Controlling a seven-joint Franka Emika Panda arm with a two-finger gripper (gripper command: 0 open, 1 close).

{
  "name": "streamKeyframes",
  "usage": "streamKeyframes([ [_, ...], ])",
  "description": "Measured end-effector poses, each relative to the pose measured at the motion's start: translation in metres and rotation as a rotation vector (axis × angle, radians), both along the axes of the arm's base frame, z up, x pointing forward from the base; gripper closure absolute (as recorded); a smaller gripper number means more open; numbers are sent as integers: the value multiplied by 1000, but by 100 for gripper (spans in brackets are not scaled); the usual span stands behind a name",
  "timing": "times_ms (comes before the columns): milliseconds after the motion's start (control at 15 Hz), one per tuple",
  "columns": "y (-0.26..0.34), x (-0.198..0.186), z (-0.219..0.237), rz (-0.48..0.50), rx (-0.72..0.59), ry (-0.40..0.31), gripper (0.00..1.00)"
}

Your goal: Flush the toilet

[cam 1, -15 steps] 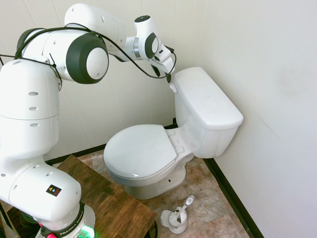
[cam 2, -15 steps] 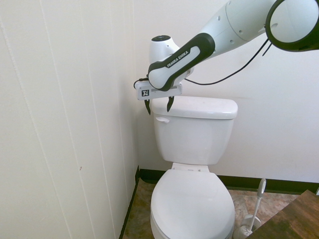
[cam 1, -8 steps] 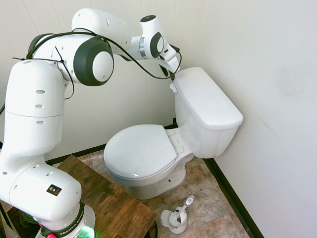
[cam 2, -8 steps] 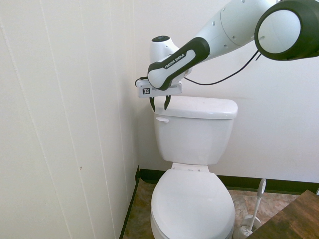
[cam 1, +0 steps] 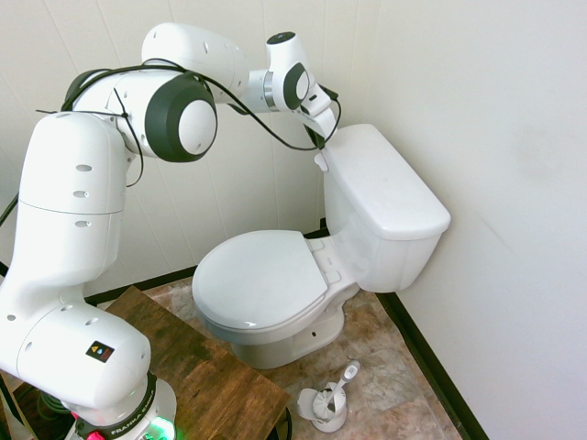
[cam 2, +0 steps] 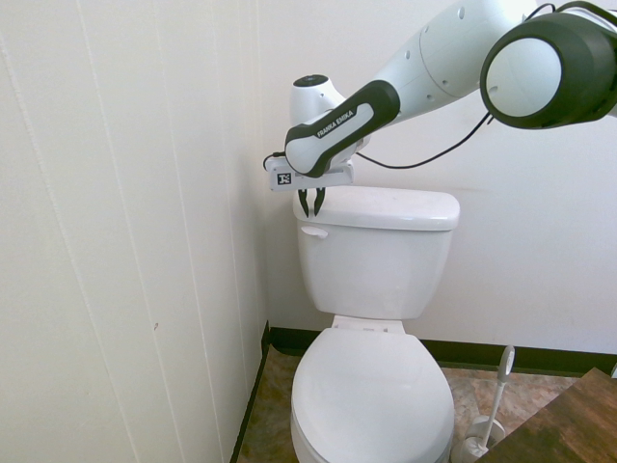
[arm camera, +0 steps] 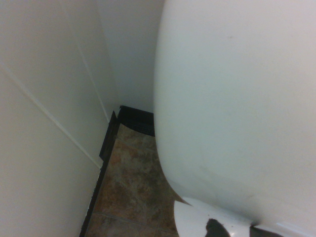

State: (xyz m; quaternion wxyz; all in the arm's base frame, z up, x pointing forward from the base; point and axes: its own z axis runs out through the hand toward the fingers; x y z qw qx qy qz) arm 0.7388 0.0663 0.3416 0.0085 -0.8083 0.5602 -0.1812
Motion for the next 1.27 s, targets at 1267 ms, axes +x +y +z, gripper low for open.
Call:
streamKeyframes([
  [1267,-1,6,-55,-19,25,49,100],
])
